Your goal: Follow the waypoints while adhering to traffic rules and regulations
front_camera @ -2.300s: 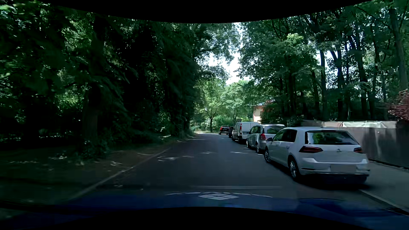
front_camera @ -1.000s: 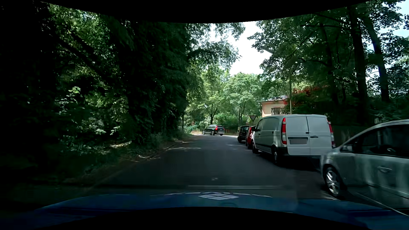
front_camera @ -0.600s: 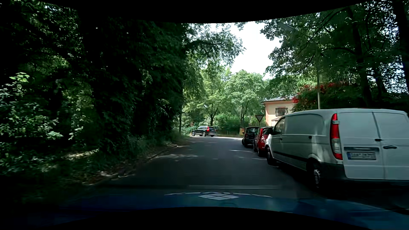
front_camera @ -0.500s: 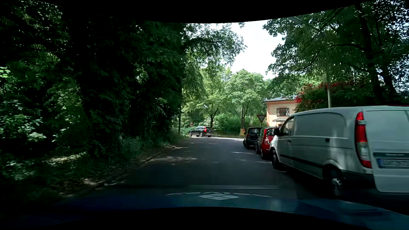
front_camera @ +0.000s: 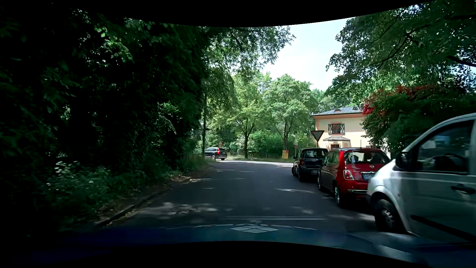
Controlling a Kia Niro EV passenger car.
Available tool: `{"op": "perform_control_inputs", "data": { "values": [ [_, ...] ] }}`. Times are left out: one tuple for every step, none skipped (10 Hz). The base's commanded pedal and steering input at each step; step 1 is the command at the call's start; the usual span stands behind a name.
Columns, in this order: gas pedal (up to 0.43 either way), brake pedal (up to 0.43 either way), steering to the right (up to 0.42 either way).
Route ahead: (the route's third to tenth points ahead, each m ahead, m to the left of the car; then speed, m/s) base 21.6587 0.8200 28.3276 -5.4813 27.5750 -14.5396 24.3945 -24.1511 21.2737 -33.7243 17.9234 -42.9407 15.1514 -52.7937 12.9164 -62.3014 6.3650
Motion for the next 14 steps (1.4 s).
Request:
{"op": "perform_control_inputs", "data": {
  "values": [
    [0.087, 0.0, 0.004],
    [0.087, 0.0, 0.004],
    [0.087, 0.0, 0.005],
    [0.087, 0.0, 0.004],
    [0.087, 0.0, 0.005],
    [0.087, 0.0, 0.005],
    [0.087, 0.0, 0.005],
    [0.087, 0.0, 0.006],
    [0.087, 0.0, 0.012],
    [0.087, 0.0, 0.021],
    [0.087, 0.0, 0.033],
    [0.079, 0.0, 0.041],
    [0.059, 0.0, 0.05],
    [0.028, 0.0, 0.057]
  ]
}}
